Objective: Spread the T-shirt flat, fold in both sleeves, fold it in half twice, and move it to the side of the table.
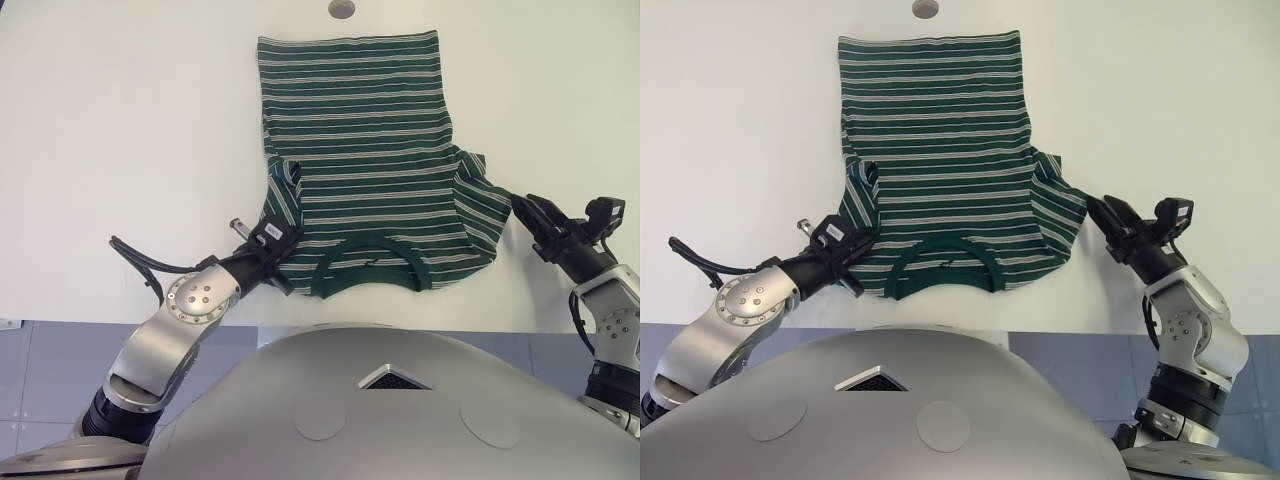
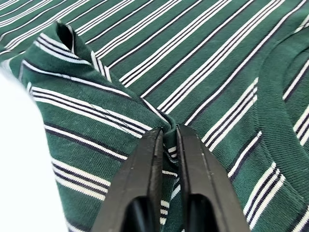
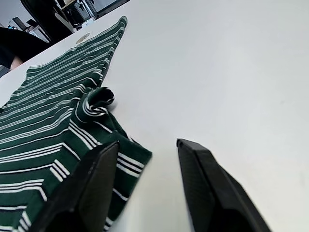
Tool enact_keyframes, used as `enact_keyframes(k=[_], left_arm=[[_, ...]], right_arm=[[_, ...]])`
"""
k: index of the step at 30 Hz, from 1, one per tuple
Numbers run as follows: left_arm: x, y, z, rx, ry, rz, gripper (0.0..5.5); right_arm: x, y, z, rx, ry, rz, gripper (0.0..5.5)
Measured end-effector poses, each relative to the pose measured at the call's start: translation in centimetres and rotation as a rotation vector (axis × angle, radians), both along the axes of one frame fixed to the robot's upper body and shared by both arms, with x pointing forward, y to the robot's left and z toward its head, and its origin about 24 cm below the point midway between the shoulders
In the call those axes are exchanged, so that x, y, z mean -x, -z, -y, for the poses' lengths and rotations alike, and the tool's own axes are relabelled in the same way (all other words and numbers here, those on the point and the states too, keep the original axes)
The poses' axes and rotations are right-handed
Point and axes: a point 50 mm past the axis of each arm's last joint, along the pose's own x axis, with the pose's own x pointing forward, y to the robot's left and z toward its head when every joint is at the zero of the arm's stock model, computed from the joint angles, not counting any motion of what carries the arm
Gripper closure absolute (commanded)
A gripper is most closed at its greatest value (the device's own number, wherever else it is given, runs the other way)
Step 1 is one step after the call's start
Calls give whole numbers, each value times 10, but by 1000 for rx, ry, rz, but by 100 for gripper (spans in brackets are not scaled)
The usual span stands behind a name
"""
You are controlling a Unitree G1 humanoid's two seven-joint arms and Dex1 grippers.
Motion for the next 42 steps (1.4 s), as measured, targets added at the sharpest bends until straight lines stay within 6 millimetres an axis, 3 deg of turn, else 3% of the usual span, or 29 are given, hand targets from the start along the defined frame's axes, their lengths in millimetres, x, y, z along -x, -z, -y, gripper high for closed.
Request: enact_keyframes(k=[3,11,14,17,20,23,26,31,37,40,42], left_arm=[[-8,-6,-9,-4,-72,46,374],[-15,-18,-23,6,-165,112,370],[-14,-17,-28,-3,-180,106,370],[-12,-17,-30,-15,-178,100,370],[-11,-16,-32,-40,-164,96,370],[-11,-17,-33,-50,-141,106,370],[-11,-22,-40,-112,-71,154,328],[0,-44,-44,-177,255,215,219],[27,-37,-84,-428,662,65,115],[27,-31,-87,-478,747,119,115],[24,-29,-83,-484,768,177,115]], right_arm=[[1,1,-7,-30,-23,1,407],[-3,-2,-18,-66,-48,14,549],[2,-6,-33,-104,-119,30,549],[-1,-23,-51,-82,-244,108,549],[-15,-47,-76,39,-459,208,549],[-19,-54,-101,165,-662,234,549],[-27,-52,-111,246,-734,217,477],[-28,-55,-112,216,-830,154,361],[-6,-78,-60,457,-1398,133,236],[-8,-73,-45,607,-1566,185,221],[-7,-66,-48,637,-1602,244,221]])
